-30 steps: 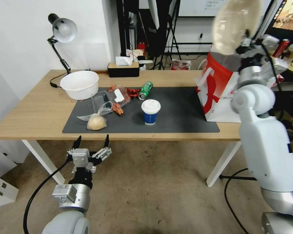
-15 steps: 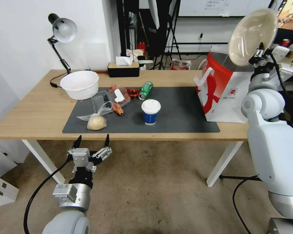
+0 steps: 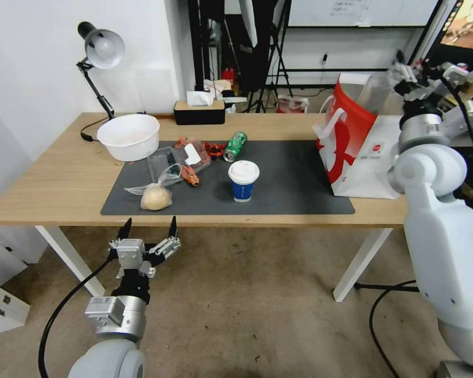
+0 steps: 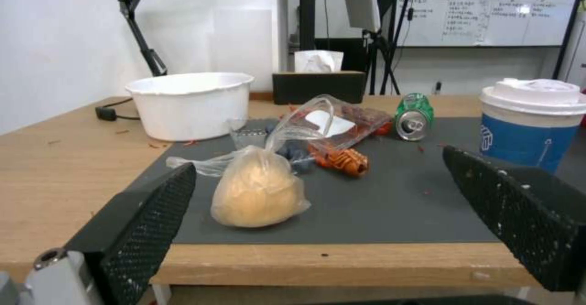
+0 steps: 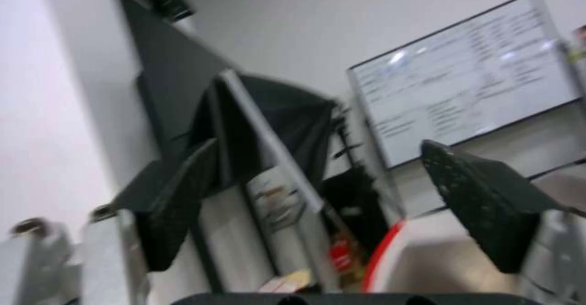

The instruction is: Pick up the trash from the table and place it into the takeout bag.

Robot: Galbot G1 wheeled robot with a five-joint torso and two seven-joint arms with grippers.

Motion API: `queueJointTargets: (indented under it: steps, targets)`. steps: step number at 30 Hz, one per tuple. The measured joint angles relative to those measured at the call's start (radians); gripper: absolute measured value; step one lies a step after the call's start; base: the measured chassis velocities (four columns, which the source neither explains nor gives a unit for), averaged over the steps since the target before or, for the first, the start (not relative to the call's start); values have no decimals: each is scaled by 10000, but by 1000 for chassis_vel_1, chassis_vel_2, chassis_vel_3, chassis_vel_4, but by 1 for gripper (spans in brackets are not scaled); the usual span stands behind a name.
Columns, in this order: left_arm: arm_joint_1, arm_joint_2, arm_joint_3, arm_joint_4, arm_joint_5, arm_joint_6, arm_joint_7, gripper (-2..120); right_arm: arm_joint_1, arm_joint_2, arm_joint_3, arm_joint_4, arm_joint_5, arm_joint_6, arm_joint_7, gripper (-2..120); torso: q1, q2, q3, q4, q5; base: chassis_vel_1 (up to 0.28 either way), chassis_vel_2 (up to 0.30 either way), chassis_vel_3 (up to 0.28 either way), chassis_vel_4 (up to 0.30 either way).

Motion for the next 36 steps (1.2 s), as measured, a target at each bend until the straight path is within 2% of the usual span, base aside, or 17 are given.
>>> queueJointTargets:
  steps: [2, 8, 10, 13, 16, 20, 28, 36]
  targets:
    - [5, 0, -3, -1, -4, -10, 0, 100, -734, -69, -204, 405, -163, -28, -310, 97, 0, -1, 0, 0, 0, 0, 0, 0, 0]
    - [-3, 1, -11, -3, -14, -49, 0, 100, -2119, -169, -606, 1019, -1430, -83, -634, 100, 0, 0, 0, 0, 0, 0, 0, 0, 0]
    - [-7, 0, -11, 0, -16, -66, 0, 100, -2965, -191, -743, 1370, -2400, -21, -716, 100, 0, 0, 0, 0, 2, 0, 0, 0, 0]
    - [-12, 0, -12, 13, -20, -88, -1, 100, -3756, -217, -827, 1664, -3168, 226, -734, 100, 0, 0, 0, 1, -1, 0, 0, 0, 0]
    - [-30, -6, -17, 44, -28, -105, -5, 100, -5200, -180, -883, 1948, -4398, 849, -587, 100, 0, 0, 1, -3, 0, 0, 0, 0, 0]
    - [-52, -4, -13, 94, -32, -131, -5, 100, -6357, -17, -995, 2043, -5174, 1470, -186, 100, -1, 0, 1, -1, 1, 0, 0, 0, 0]
    - [-50, -3, -8, 134, -36, -179, -12, 100, -7632, 369, -1227, 1498, -5979, 2673, 192, 100, -1, 0, 1, -1, 1, 0, 0, 0, 0]
    - [-31, -2, -7, 160, -42, -240, -20, 100, -7968, 541, -1470, 1176, -6114, 2985, 340, 100, -1, 0, 1, 0, 1, 0, 0, 0, 0]
